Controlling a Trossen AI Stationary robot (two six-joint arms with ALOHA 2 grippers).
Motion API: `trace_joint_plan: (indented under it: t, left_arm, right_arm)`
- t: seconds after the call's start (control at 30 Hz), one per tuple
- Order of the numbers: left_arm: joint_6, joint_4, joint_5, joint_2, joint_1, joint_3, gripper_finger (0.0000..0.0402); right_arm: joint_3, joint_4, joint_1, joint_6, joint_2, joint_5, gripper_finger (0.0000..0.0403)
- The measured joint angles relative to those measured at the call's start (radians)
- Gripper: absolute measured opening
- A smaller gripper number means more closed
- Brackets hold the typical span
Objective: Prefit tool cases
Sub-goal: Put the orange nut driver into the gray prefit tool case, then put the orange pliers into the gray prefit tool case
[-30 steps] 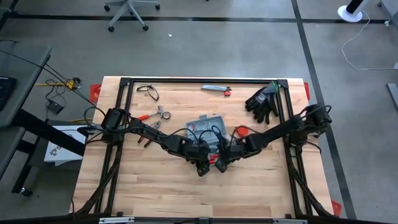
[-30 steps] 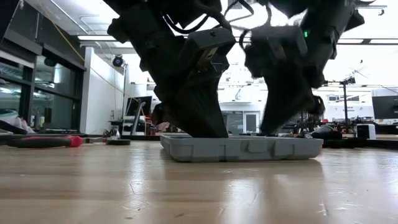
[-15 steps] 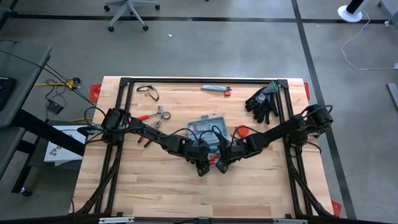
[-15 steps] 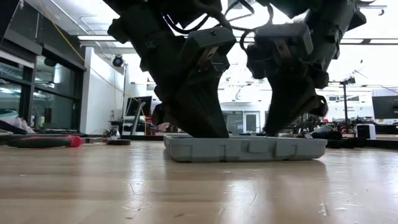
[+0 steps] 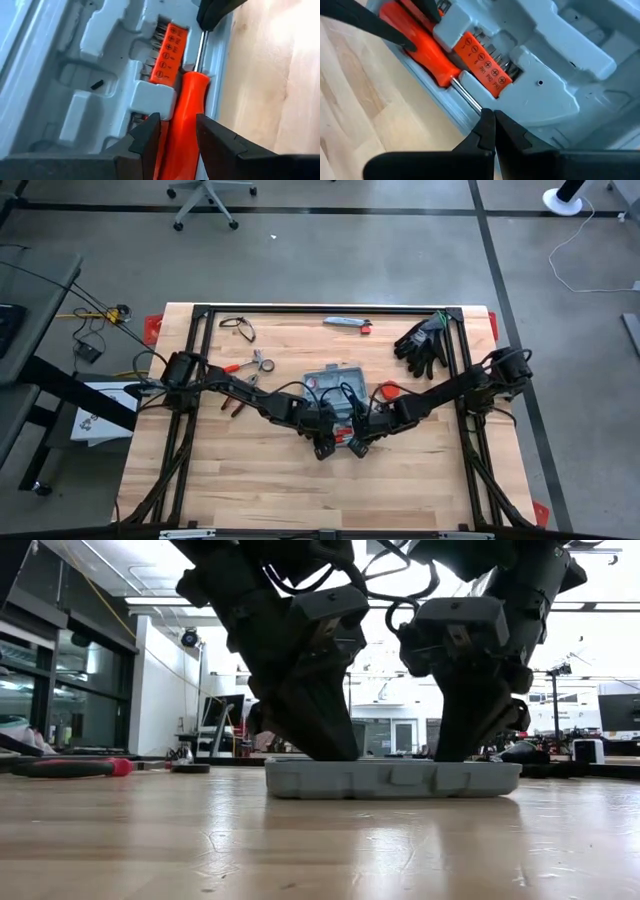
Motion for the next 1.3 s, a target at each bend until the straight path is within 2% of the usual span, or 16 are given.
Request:
trace_joint_plan:
  t: [0.2, 0.47, 0.67, 0.8, 0.9, 1.07, 1.3]
  left_arm:
    - [0.002, -0.006, 0.024, -0.028, -0.003, 0.001, 0.0119]
    - [0.021, -0.039, -0.088, -0.122, -0.004, 0.004, 0.0119]
    - [0.019, -0.163, -0.119, -0.183, 0.01, 0.005, 0.0119]
    - [-0.005, -0.285, -0.203, -0.229, 0.009, 0.005, 0.0119]
    - [-0.089, -0.404, -0.271, -0.267, 0.009, 0.0, 0.0119]
    - [-0.218, -0.478, -0.343, -0.384, 0.002, -0.106, 0.0119]
    - [-0.429, -0.496, -0.288, -0.611, 0.009, -0.355, 0.0119]
  right_arm:
    - [-0.002, 0.001, 0.013, 0.0, -0.014, 0.034, 0.0]
    - [-0.002, 0.003, 0.015, -0.038, -0.152, 0.127, 0.0]
    - [-0.002, -0.048, 0.016, -0.062, -0.299, 0.215, 0.0]
    - [-0.001, -0.108, 0.016, -0.062, -0.392, 0.268, 0.0]
    - [-0.001, -0.169, 0.016, -0.072, -0.44, 0.283, 0.0]
    - [-0.001, -0.257, 0.034, -0.081, -0.473, 0.283, 0.0]
    - [-0.001, -0.345, 0.1, -0.042, -0.472, 0.319, 0.0]
